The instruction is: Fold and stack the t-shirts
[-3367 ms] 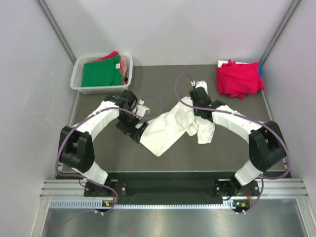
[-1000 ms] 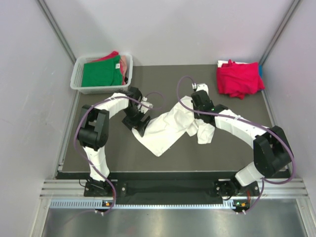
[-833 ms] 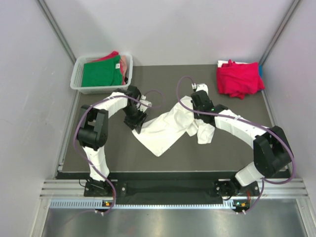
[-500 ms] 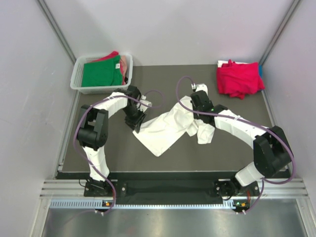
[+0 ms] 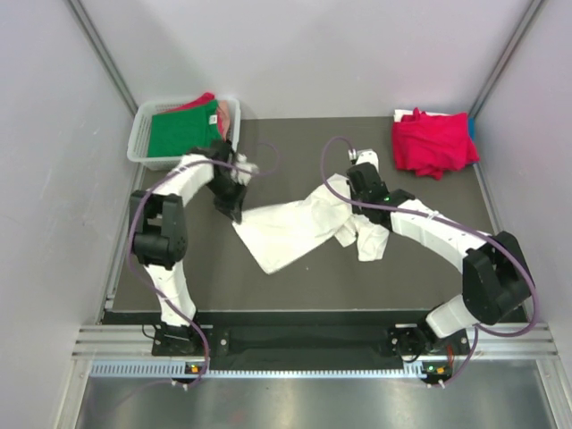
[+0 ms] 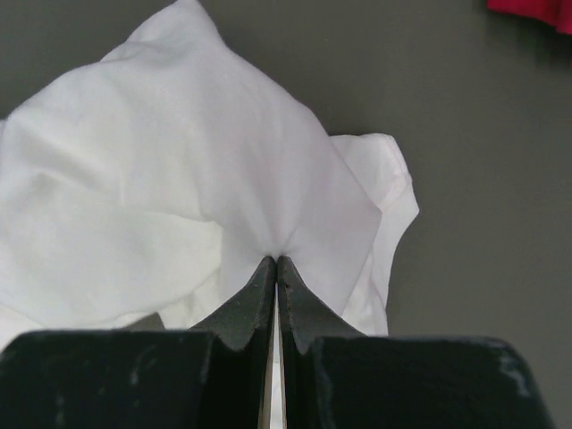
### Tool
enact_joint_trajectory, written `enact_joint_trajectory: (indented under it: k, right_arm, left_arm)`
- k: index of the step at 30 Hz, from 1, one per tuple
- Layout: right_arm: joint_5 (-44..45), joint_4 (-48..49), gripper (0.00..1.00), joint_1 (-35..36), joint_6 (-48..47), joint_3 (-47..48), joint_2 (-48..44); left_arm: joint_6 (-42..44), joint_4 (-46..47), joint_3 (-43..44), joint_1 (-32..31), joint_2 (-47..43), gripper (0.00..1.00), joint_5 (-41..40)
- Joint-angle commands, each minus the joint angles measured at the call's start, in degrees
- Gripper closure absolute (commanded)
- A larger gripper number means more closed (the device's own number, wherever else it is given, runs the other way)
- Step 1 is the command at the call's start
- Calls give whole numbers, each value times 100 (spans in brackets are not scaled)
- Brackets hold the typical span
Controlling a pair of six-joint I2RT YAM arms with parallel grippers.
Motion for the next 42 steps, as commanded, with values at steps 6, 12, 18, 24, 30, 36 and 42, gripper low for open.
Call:
enact_joint_trajectory:
  k: [6, 12, 18, 24, 30, 36, 42]
  right_arm:
    - [598, 66, 100, -194, -332, 702, -746]
    - [607, 31, 100, -283, -349, 685, -1124]
    - [484, -118, 100, -283, -314, 527, -1449]
    - [387, -373, 100, -160, -244, 343, -1870]
    - [1765, 475, 100, 1303, -1084, -262, -3300]
    - [2970, 1119, 100, 2624, -1982, -458, -4164]
    - [4560, 2792, 100, 4476, -4287, -458, -4456]
  left_arm:
    - [45, -722, 1804, 1464, -511, 100, 396]
    - [10, -712, 1829, 1798, -758, 100, 527]
    - [-25, -818, 1856, 1834, -880, 100, 694]
    - [71, -1213, 2216, 1851, -1126, 100, 870]
    - [256, -1873, 2778, 1860, -1811, 100, 1300]
    - [-104, -1285, 2796, 1904, -3191, 100, 1416]
    - [-429, -1381, 3113, 1904, -3824, 100, 1634]
